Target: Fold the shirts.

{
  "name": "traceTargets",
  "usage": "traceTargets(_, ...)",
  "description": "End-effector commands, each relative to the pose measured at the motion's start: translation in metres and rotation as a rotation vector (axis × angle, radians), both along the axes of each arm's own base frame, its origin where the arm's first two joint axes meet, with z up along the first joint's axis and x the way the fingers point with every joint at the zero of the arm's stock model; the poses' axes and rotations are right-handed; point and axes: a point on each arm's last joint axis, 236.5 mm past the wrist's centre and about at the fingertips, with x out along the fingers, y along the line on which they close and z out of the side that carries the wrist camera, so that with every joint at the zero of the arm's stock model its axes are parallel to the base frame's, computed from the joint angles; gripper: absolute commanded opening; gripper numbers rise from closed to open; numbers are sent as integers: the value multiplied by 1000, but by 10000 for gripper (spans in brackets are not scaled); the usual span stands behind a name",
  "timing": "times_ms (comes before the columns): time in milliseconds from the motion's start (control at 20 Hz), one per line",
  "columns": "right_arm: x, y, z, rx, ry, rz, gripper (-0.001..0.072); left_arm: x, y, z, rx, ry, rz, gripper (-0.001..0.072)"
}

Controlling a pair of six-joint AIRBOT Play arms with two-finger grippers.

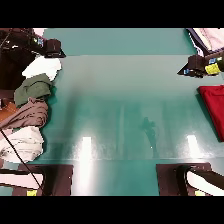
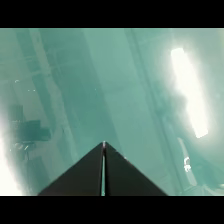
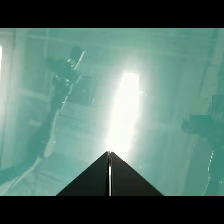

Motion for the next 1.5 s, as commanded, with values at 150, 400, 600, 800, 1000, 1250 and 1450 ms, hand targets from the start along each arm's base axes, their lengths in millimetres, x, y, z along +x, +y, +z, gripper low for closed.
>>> traceTargets(150,-1,2,0,1,0,5,22,0,0,0,0,-1,0,24)
traceTargets(400,0,2,0,1,-2,4,22,0,0,0,0,-1,0,24)
traceTargets(600,0,2,0,1,-3,4,22,2,-4,4,-20,-14,0,24)
traceTargets(800,0,2,0,1,-3,4,21,26,8,13,10,-120,49,26)
traceTargets(1000,0,2,1,1,-3,4,22,85,98,-5,345,-273,278,576)
traceTargets(1250,-1,2,0,2,0,5,21,120,178,-103,522,-150,372,576)
traceTargets(1450,-2,3,0,2,5,8,21,127,225,-158,543,-72,422,576)
